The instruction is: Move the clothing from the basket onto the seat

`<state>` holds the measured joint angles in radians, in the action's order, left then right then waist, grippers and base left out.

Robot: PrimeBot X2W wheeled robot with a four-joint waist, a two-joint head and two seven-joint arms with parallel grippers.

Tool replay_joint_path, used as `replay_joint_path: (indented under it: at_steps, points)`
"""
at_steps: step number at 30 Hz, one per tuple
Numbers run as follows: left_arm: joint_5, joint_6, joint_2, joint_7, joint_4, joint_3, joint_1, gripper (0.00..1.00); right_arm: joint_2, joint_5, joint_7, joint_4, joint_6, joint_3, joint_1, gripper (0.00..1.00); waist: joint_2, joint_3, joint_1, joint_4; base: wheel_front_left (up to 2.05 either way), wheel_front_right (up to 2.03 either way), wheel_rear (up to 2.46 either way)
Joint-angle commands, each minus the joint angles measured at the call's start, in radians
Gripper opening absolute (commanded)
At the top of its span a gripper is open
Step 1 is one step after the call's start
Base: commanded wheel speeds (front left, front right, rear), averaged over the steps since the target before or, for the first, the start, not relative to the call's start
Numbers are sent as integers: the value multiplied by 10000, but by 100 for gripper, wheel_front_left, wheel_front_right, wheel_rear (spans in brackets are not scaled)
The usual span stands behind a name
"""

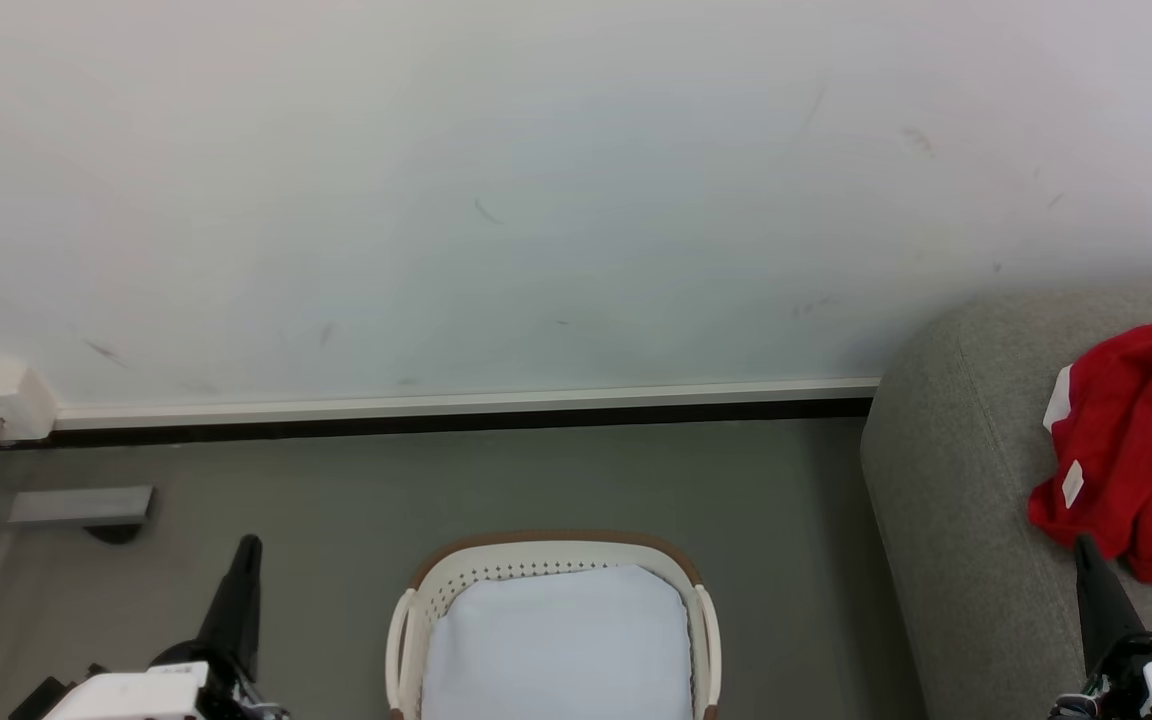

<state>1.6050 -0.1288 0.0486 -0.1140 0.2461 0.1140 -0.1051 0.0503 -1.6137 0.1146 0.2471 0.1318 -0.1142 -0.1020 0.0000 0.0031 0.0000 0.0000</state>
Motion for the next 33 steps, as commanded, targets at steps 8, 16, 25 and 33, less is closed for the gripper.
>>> replay_joint_path:
  at_steps: [8, 16, 25, 33]
  points:
    - [147, -38, 23, -37, -35, -4, -69, 0, 0, 29, 36, -47, -21, -42, -114, 0, 0, 0, 0, 0, 0, 0, 0]
    - [147, -38, 23, -37, -35, -1, -69, 0, 1, 29, 36, -47, -21, -42, -115, 0, 0, 0, 0, 0, 0, 0, 0]
    - [147, -38, 23, -37, -35, -5, -69, 0, 0, 30, 36, -47, -21, -41, -115, 0, 0, 0, 0, 0, 0, 0, 0]
    - [147, -38, 23, -37, -35, -4, -69, 0, 0, 29, 37, -47, -21, -43, -114, 0, 0, 0, 0, 0, 0, 0, 0]
